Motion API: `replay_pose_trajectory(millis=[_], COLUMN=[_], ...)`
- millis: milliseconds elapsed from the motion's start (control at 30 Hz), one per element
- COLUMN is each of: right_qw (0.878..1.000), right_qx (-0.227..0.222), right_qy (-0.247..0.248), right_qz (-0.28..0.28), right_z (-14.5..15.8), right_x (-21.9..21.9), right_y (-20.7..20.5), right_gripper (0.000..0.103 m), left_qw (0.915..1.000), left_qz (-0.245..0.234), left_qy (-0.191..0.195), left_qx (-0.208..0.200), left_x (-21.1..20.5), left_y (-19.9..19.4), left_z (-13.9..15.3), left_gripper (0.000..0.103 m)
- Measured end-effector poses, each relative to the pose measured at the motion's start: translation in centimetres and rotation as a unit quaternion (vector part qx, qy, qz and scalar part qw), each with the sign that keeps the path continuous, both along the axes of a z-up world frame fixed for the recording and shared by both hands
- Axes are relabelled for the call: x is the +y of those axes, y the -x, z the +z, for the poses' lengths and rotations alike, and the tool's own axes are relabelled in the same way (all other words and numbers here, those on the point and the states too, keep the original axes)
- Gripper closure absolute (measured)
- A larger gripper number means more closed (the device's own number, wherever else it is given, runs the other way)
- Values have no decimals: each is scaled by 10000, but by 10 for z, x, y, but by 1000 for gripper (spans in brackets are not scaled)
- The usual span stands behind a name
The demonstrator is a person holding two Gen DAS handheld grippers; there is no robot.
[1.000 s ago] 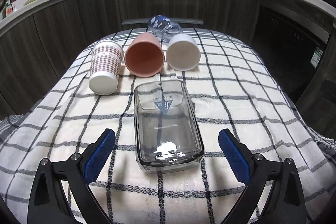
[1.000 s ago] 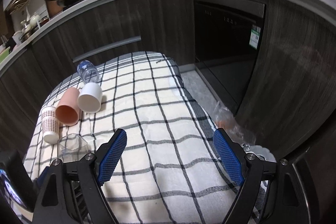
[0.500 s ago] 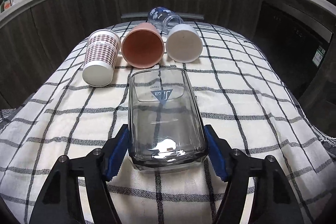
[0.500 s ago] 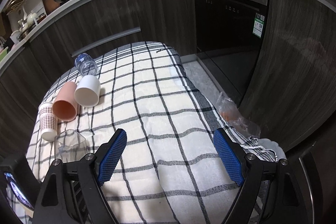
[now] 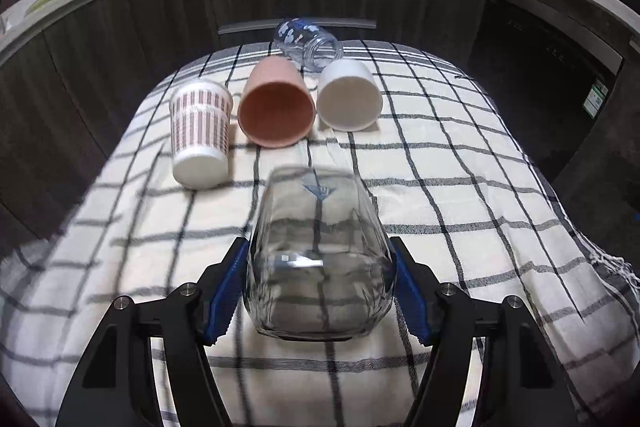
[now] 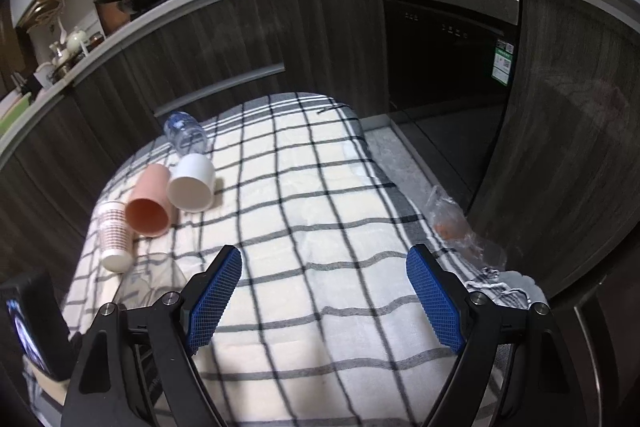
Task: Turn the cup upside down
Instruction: 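Lift the glass cup with the left gripper, turn it rim-down, lower it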
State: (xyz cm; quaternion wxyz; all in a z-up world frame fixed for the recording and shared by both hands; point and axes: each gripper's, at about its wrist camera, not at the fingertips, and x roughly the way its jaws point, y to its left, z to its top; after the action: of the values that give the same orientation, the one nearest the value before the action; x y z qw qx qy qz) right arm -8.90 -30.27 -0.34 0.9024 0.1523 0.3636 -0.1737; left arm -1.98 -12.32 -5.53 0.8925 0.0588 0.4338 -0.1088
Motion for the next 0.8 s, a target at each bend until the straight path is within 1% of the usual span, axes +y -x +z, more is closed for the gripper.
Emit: replay_pose_trajectory(millis=[167,233,300,367,400,500,633,800], right_qw=[9996,9994,9991,9988,9982,9976,9963,9954], right_qx=[-114,-165,-213,-225,-230,-250,-283,-267], right_qy=[-179,-235,-298,-387,-518,-614,-762,-885], right_qz=[180,207,211,203,198,215,275,259], right_z=[10,14,17,19,22,25,32,30], right_x=[9,10,10,10,8,8,9,7], right_y=[-2,-2,-1,-2,-4,-7,-19,-35], right_gripper=[18,18,18,18,18,18,18,18], left_qw=[9987,9970,9931,9888,9863,9782,9688,9568], left_qz=[-227,-300,-350,-396,-411,-466,-497,-451], left_qy=[-200,-277,-326,-378,-393,-421,-436,-469], left_qx=[410,664,1069,1390,1550,1980,2388,2832], left_x=[4,5,8,9,10,10,9,9], left_y=[-8,-11,-17,-21,-23,-30,-41,-59], left_z=[12,14,15,15,16,19,21,8], left_gripper=[36,36,36,36,36,36,36,36])
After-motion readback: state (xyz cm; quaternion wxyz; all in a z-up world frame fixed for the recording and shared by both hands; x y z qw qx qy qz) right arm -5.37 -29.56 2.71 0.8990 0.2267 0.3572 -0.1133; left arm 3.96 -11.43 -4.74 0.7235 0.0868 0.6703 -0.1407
